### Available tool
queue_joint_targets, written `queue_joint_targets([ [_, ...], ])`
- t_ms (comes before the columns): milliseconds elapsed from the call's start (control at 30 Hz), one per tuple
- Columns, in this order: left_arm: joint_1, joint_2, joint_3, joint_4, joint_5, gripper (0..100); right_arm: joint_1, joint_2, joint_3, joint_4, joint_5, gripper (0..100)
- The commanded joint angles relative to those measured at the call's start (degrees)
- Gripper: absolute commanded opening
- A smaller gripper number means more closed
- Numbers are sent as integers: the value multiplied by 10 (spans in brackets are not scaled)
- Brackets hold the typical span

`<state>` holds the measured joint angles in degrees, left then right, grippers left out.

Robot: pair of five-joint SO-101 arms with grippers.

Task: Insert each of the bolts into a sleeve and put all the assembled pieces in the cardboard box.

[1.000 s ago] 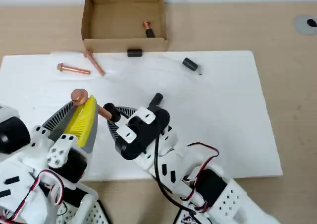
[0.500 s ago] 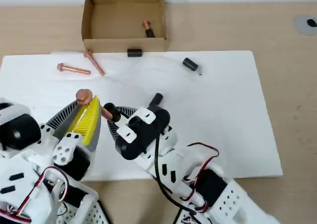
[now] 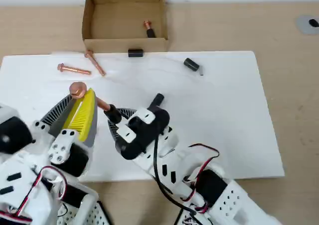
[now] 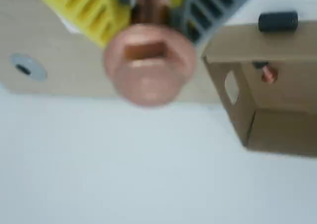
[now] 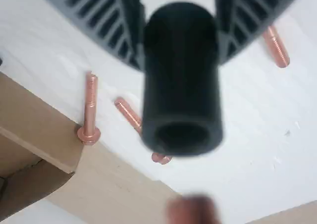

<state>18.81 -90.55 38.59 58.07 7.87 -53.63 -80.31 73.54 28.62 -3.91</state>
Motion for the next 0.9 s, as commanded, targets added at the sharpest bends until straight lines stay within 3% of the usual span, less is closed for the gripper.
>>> queue_joint_targets([
  [0,-8,4,10,-17,-1,6,4,-15,0,-13,-4,9],
  [867,-11,0,60,-18,-26,7,4,-15,-19,-14,-4,9],
])
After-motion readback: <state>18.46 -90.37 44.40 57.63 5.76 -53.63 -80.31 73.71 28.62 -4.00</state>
